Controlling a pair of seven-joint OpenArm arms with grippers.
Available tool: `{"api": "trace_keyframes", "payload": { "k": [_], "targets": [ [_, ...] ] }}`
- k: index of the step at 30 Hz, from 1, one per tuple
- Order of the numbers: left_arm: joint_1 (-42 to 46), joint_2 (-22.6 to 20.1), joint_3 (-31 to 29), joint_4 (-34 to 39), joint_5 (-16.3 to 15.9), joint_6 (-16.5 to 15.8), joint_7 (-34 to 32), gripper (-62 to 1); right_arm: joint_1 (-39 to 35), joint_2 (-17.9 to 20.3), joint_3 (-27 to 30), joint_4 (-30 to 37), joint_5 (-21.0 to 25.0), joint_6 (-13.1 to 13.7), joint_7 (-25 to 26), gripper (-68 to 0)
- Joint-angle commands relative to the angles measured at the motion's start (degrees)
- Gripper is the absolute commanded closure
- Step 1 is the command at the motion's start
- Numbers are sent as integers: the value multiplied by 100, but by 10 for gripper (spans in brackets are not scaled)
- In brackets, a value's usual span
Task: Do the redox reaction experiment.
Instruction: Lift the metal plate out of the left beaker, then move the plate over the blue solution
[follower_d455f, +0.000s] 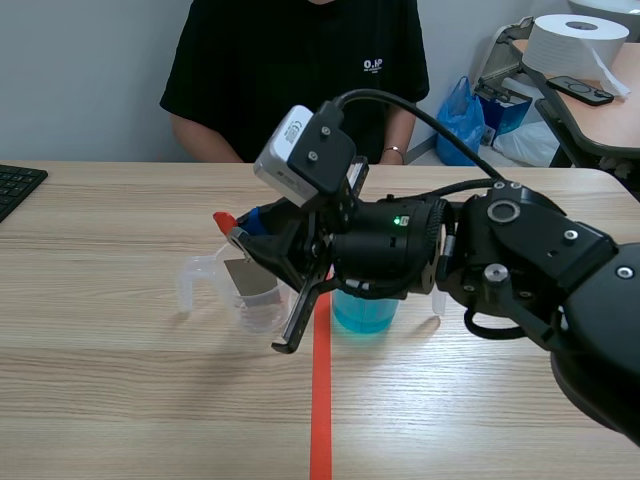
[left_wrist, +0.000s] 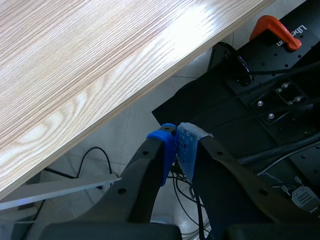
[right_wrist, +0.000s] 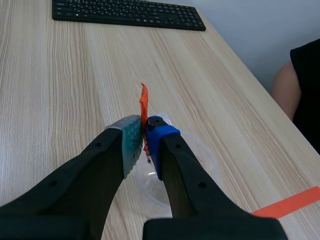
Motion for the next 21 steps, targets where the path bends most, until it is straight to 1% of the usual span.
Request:
{"api": "trace_keyframes", "payload": {
  "k": [1, 4, 7, 8, 15, 21],
  "targets": [
    [44, 13, -52, 114, -39, 7, -101, -36, 199, 2, 144, 201, 70, -17, 24, -17],
    [44, 13, -52, 114, -39, 7, -101, -36, 278, 4, 275, 396, 337, 48, -302, -17],
    [42, 13, -52, 114, -39, 7, -103, -36, 339, 2, 444, 638, 717, 273, -662, -17],
    [42, 13, -52, 114, -39, 7, -103, -36, 352, 2, 490, 723, 841, 304, -811, -17],
    [42, 13, -52, 114, -39, 7, -111, -36, 387, 2, 741, 1281, 1646, 306, -1825, -17],
    [44, 13, -52, 114, -39, 7, -192, -36, 385, 2, 1062, 1825, 2446, 306, -2704, -17]
  ]
}}
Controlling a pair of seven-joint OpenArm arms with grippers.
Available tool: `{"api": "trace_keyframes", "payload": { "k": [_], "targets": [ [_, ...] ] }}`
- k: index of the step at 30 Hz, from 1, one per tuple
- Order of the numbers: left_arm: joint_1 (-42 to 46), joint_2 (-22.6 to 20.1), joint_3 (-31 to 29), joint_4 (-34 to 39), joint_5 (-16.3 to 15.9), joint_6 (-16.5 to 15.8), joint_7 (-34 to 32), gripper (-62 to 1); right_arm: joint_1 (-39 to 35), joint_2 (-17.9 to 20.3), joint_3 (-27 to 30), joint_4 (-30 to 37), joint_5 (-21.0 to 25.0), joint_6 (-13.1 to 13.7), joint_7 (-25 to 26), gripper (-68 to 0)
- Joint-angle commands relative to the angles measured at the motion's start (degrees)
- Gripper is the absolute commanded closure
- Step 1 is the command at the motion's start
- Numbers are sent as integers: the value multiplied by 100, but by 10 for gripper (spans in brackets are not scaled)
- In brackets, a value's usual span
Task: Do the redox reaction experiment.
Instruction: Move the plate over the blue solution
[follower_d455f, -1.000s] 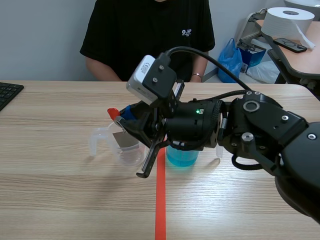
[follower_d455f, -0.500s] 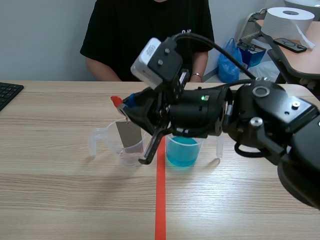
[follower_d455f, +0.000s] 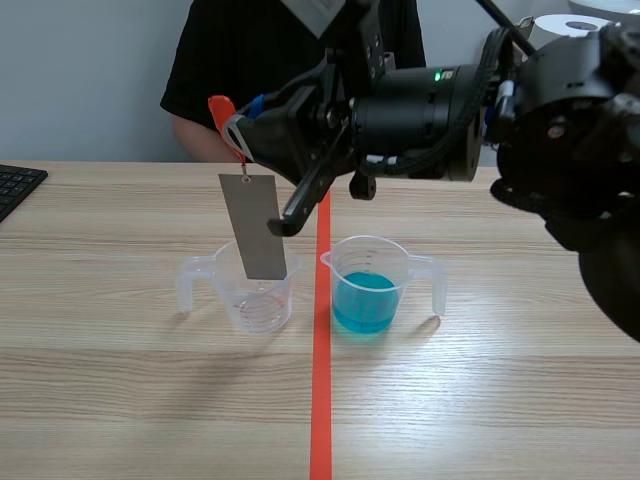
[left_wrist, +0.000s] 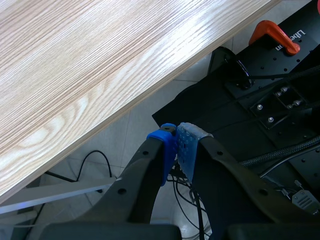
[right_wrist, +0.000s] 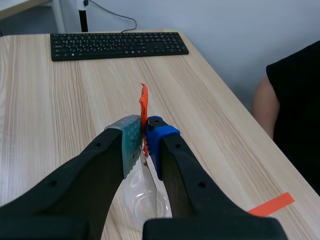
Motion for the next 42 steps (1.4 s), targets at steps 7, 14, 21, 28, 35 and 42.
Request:
{"api": "trace_keyframes", "payload": {
  "k": [7, 14, 21, 28, 35, 42],
  "targets": [
    [42, 13, -52, 114, -39, 7, -164, -36, 116, 2, 739, 767, 1167, -17, -979, -17],
    [42, 11, -52, 114, -63, 7, -201, -36, 114, 48, 1429, 986, 2210, -20, -1930, -17],
    [-24, 11, -52, 114, -79, 7, -162, -36, 111, 254, 1965, 984, 2564, -20, -2308, -17],
    [-50, 13, -52, 114, -79, 7, -157, -36, 111, 511, 2065, 944, 2570, -20, -2310, -17],
    [-50, 11, -52, 114, -76, 7, -157, -36, 111, 509, 2072, 568, 2568, -20, -2308, -17],
    [-50, 11, -52, 114, -76, 7, -157, -36, 111, 575, 2135, 452, 2693, -20, -2304, -17]
  ]
}}
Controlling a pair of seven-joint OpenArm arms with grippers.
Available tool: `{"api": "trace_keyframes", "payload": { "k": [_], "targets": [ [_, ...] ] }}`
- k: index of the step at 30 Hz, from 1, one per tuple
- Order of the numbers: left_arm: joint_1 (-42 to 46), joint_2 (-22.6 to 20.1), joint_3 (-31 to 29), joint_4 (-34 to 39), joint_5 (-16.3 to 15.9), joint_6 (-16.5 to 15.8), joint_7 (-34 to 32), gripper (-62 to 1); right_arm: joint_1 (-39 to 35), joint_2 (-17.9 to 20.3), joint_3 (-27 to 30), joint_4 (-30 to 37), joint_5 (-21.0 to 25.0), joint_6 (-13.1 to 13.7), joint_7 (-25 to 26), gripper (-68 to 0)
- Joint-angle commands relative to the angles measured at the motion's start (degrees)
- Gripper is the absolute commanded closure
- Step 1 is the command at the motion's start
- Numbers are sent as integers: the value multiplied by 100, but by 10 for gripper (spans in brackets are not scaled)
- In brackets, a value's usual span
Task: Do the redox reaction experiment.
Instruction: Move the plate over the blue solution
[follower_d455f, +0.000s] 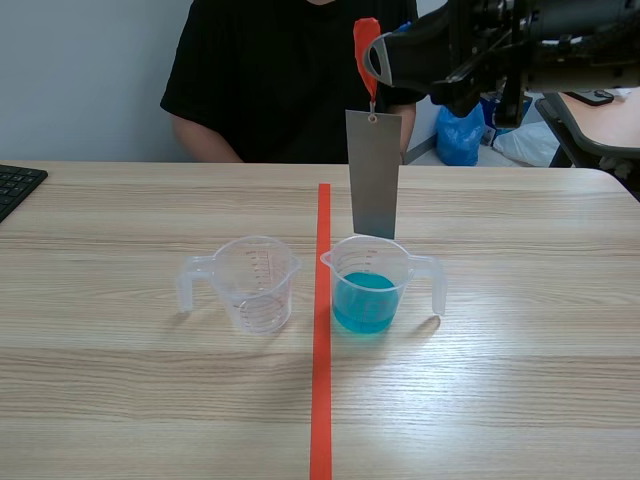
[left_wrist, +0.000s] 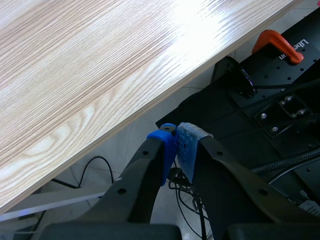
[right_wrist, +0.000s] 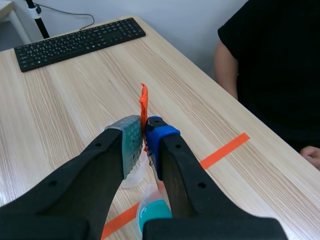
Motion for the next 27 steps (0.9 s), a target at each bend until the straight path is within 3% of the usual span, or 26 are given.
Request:
{"api": "trace_keyframes", "payload": {
  "k": [1, 27],
  "targets": [
    [48, 11, -52, 114, -35, 7, -81, -36, 111, 107, 90, 81, 201, -15, 109, -17],
    [48, 7, -52, 114, -37, 7, -83, -36, 109, 269, 205, 81, 455, -17, 17, -17]
  ]
}}
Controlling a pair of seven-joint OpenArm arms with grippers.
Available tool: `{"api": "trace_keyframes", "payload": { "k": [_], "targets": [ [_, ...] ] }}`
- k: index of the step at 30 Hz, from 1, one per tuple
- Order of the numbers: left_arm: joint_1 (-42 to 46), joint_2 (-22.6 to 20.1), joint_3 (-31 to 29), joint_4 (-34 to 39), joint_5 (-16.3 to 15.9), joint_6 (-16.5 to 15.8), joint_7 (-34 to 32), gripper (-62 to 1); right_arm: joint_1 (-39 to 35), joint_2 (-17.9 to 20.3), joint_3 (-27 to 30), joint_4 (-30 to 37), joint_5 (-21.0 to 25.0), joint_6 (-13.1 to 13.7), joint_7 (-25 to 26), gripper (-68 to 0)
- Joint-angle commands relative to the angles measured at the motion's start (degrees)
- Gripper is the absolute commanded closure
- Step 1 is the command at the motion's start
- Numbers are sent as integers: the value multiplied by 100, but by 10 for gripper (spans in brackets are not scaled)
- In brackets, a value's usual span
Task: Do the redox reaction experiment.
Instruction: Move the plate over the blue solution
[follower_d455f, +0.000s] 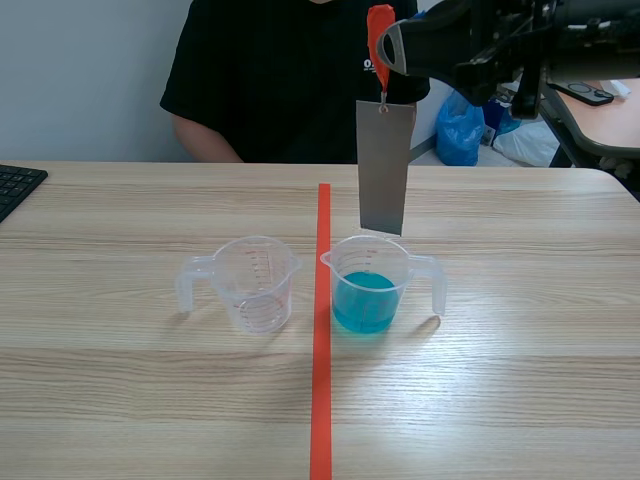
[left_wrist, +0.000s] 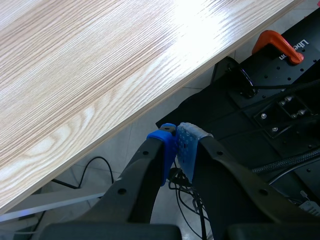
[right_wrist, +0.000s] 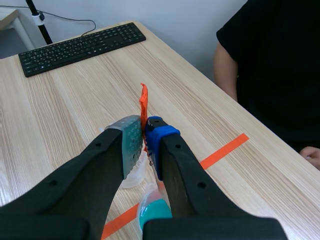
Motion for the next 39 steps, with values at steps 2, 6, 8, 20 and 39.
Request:
{"api": "trace_keyframes", "payload": {
  "k": [2, 6, 8, 20, 39],
  "targets": [
    [48, -20, -52, 114, -39, 9, -101, -36, 107, 90, 50, 81, 107, -17, 74, -17],
    [48, -229, -52, 114, -258, 9, -144, -36, 107, 90, 50, 81, 107, -17, 74, -17],
    [48, -444, -55, 114, -542, 7, -264, -36, 105, 90, 50, 81, 109, -17, 74, -17],
    [-492, -2479, -52, 114, -2649, -1300, -831, -36, 94, 90, 50, 83, 146, -17, 74, -17],
    [-4798, -2905, 1276, 114, -4380, -2811, 1272, -36, 94, 90, 50, 83, 151, -17, 74, -17]
  ]
}}
